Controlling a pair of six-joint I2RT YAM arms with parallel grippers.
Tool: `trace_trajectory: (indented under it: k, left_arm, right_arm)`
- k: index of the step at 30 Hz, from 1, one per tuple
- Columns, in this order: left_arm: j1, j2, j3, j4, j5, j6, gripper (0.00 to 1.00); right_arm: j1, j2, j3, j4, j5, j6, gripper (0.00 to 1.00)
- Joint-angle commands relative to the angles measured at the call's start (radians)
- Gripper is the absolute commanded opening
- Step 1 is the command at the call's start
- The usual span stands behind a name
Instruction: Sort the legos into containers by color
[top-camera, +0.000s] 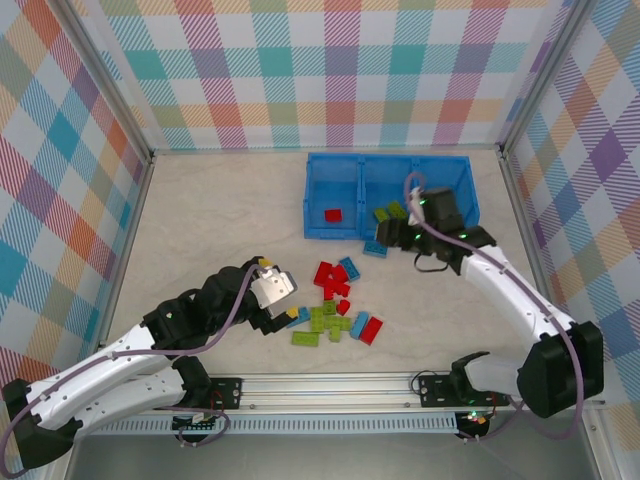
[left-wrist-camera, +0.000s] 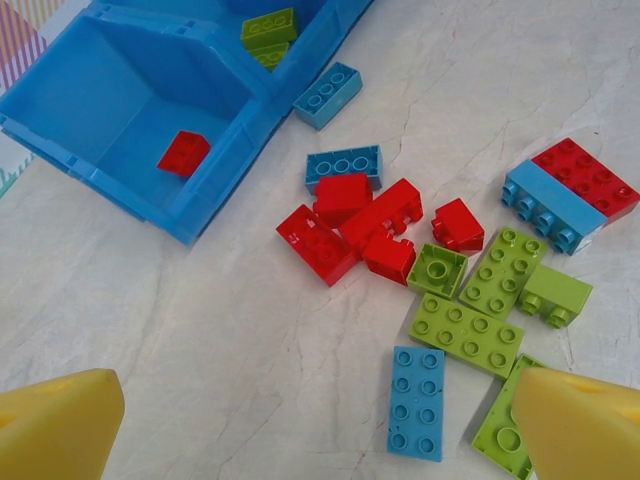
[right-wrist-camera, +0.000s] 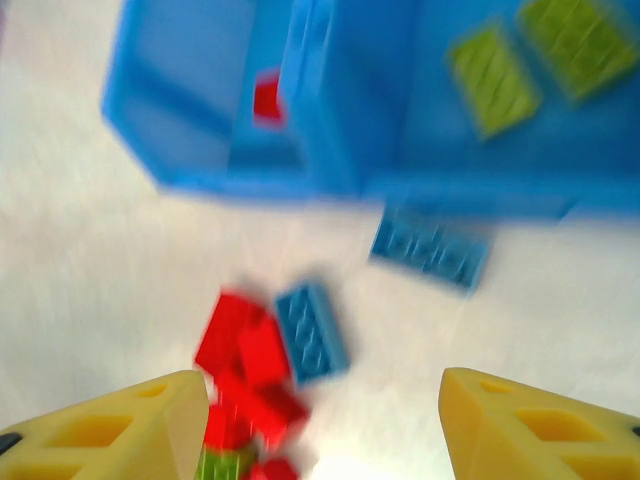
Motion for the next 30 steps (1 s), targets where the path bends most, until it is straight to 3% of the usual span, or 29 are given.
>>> trace_trajectory:
  k: [1,5,11,14,16,19,22,27,30]
  left_arm:
    - [0.014,-0.012,0.016,0.005,0.026,0.004,1.00]
    - [0.016,-0.022,0.014,-0.020,0.088,0.050,1.00]
    - [0.016,-0.032,0.008,-0.021,0.109,0.069,1.00]
    - [0.016,-0.032,0.010,-0.023,0.111,0.068,1.00]
    - [0.016,-0.034,0.008,-0.027,0.113,0.069,1.00]
    - [0.016,-0.037,0.007,-0.027,0.113,0.072,1.00]
    - [0.016,-0.037,0.005,-0.027,0.117,0.075,1.00]
    - [0.016,-0.034,0.005,-0.029,0.116,0.076,1.00]
    - [0.016,-0.036,0.005,-0.030,0.115,0.078,1.00]
  right_arm:
    - [0.109,0.020,-0.057,-0.230,0.102,0.093,0.63]
    - [0.257,-0.023,-0.165,-0.269,0.121,0.233,0.63]
    - [0.372,-0.046,-0.264,-0.252,0.049,0.334,0.57]
    - [0.425,0.013,-0.297,-0.175,-0.003,0.391,0.65]
    - [0.446,0.045,-0.320,-0.089,-0.031,0.426,0.68]
    - [0.460,0.079,-0.348,-0.014,-0.009,0.458,0.65]
    - [0.462,0.117,-0.357,-0.020,0.055,0.447,0.62]
    - [0.462,0.144,-0.368,-0.025,0.129,0.426,0.66]
    - [0.462,0.154,-0.366,-0.051,0.190,0.412,0.63]
